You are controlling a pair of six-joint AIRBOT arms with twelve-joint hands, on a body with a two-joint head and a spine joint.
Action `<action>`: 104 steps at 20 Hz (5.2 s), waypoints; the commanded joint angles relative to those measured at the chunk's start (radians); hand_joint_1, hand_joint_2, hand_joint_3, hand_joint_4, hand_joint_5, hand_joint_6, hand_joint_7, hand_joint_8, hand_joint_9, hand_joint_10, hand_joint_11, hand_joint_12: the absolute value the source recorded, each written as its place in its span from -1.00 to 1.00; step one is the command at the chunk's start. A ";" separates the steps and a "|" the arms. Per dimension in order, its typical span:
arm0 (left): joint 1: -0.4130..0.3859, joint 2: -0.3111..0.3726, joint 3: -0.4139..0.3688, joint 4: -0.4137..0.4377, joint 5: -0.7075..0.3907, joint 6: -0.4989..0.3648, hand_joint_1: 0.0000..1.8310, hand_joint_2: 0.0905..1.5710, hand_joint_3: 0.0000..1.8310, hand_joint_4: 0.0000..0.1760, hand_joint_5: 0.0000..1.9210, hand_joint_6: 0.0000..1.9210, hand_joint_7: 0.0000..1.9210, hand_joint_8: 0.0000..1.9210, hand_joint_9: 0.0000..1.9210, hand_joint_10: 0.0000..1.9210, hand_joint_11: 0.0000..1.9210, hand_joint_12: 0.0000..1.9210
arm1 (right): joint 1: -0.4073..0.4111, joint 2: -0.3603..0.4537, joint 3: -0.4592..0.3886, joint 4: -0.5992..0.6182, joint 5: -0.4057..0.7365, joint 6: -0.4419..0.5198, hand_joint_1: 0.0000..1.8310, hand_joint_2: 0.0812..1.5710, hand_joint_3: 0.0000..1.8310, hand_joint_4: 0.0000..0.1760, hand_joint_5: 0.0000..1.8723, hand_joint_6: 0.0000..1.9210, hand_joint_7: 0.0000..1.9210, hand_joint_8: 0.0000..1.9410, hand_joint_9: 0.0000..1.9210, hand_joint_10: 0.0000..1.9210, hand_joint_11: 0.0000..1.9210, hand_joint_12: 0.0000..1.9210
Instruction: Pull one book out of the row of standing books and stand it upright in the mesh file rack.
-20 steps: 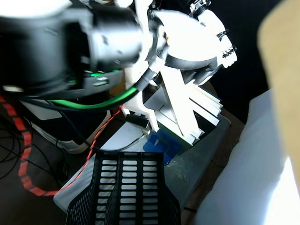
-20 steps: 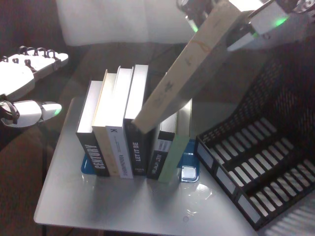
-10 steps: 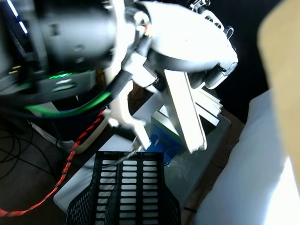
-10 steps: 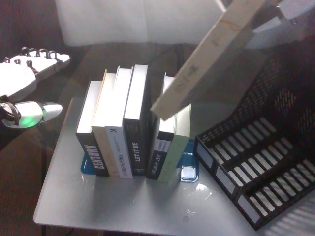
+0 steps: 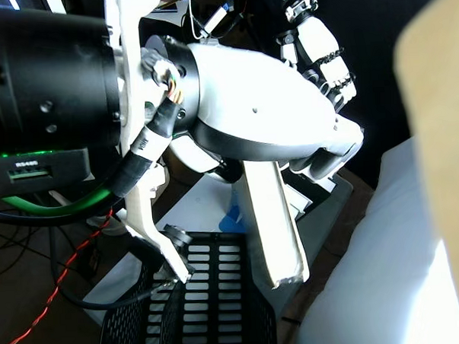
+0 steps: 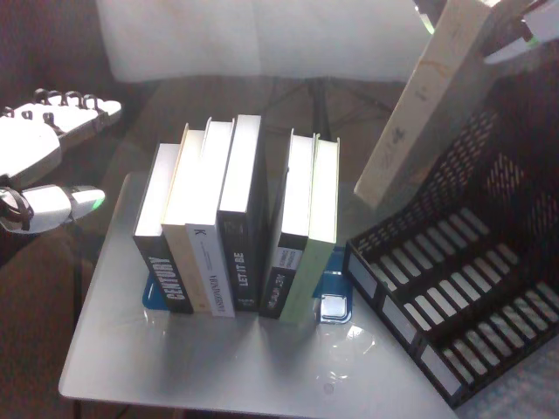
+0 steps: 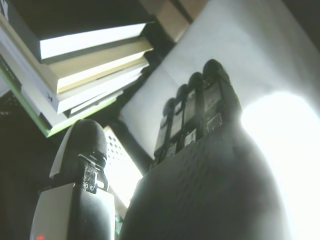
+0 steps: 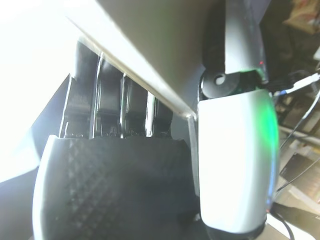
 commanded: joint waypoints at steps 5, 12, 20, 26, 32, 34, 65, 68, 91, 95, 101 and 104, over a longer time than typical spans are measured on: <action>0.006 0.024 -0.008 -0.032 -0.133 0.000 -0.24 0.73 -1.00 -1.00 -0.99 -1.00 -1.00 -1.00 -1.00 -1.00 -1.00 -1.00 | 0.001 -0.003 0.002 -0.017 -0.046 0.026 0.29 0.52 -0.99 -1.00 -0.08 0.34 -0.31 0.25 -0.63 0.24 -1.00 1.00; 0.037 0.043 -0.029 -0.065 -0.175 0.003 -0.44 0.72 -1.00 -0.70 -1.00 -1.00 -1.00 -1.00 -1.00 -1.00 -0.96 -0.97 | -0.071 -0.097 0.058 -0.042 -0.059 0.016 0.32 0.63 -1.00 -1.00 -0.28 0.28 -0.30 0.79 -0.42 0.97 -0.60 1.00; 0.050 0.048 -0.041 -0.074 -0.208 0.003 -0.57 0.72 -1.00 -0.39 -1.00 -1.00 -1.00 -1.00 -1.00 -1.00 -1.00 -1.00 | -0.082 -0.140 0.070 -0.151 -0.103 0.007 0.46 0.57 -1.00 -1.00 -0.28 0.33 -0.23 0.47 -0.32 0.74 -0.51 0.95; 0.065 0.045 -0.039 -0.085 -0.218 0.003 -0.60 0.70 -1.00 -0.19 -1.00 -1.00 -1.00 -1.00 -1.00 -1.00 -1.00 -1.00 | -0.097 -0.156 0.069 -0.390 -0.139 0.105 0.48 0.49 -1.00 -1.00 -0.18 0.38 -0.11 0.20 -0.20 0.49 -0.43 0.69; 0.071 0.039 -0.036 -0.089 -0.219 0.002 -0.56 0.70 -1.00 0.02 -1.00 -1.00 -1.00 -1.00 -1.00 -1.00 -1.00 -1.00 | -0.111 -0.168 0.088 -0.564 -0.165 0.215 0.33 0.50 -1.00 -1.00 -0.19 0.32 -0.08 0.26 -0.12 0.29 -0.27 0.67; 0.074 0.038 -0.036 -0.092 -0.221 0.002 -0.58 0.69 -1.00 0.03 -1.00 -1.00 -1.00 -1.00 -1.00 -1.00 -1.00 -1.00 | -0.112 -0.175 0.091 -0.623 -0.175 0.243 0.47 0.50 -1.00 -1.00 -0.21 0.32 -0.13 0.20 -0.16 0.51 -0.33 0.68; 0.113 0.024 -0.027 -0.107 -0.278 -0.024 -0.60 0.68 -1.00 0.22 -1.00 -1.00 -1.00 -1.00 -1.00 -1.00 -1.00 -1.00 | -0.198 -0.271 0.242 -0.853 -0.218 0.379 0.30 0.60 -0.99 -1.00 -0.28 0.24 -0.23 0.71 -0.23 0.74 -0.19 0.97; 0.121 0.026 -0.029 -0.107 -0.298 -0.033 -0.62 0.70 -1.00 0.17 -1.00 -1.00 -1.00 -1.00 -1.00 -1.00 -1.00 -1.00 | -0.198 -0.271 0.242 -0.853 -0.220 0.379 0.32 0.54 -1.00 -1.00 -0.18 0.12 -0.15 0.61 -0.06 0.79 -0.02 1.00; 0.171 0.010 -0.021 -0.153 -0.347 -0.052 -0.61 0.68 -1.00 0.34 -1.00 -1.00 -1.00 -1.00 -1.00 -1.00 -1.00 -1.00 | -0.269 -0.299 0.310 -0.853 -0.244 0.427 0.30 0.60 -1.00 -1.00 -0.25 0.22 -0.24 0.75 -0.07 1.00 0.05 1.00; 0.172 0.010 -0.021 -0.154 -0.348 -0.052 -0.60 0.68 -1.00 0.34 -1.00 -1.00 -1.00 -1.00 -1.00 -1.00 -1.00 -1.00 | -0.270 -0.297 0.310 -0.853 -0.245 0.429 0.30 0.60 -1.00 -1.00 -0.25 0.22 -0.24 0.76 -0.07 1.00 0.05 1.00; 0.172 0.010 -0.021 -0.154 -0.349 -0.053 -0.60 0.67 -1.00 0.22 -1.00 -1.00 -1.00 -1.00 -1.00 -1.00 -1.00 -1.00 | -0.270 -0.284 0.300 -0.853 -0.245 0.439 0.01 0.28 -1.00 -0.57 -0.97 -0.94 -0.96 -0.88 -1.00 -0.54 -1.00 0.19; 0.173 0.009 -0.021 -0.156 -0.351 -0.053 -0.59 0.67 -1.00 0.17 -1.00 -1.00 -1.00 -1.00 -1.00 -1.00 -1.00 -1.00 | -0.270 -0.282 0.295 -0.861 -0.245 0.439 -0.11 0.21 -1.00 -0.63 -0.99 -0.96 -1.00 -1.00 -1.00 -0.81 -1.00 0.33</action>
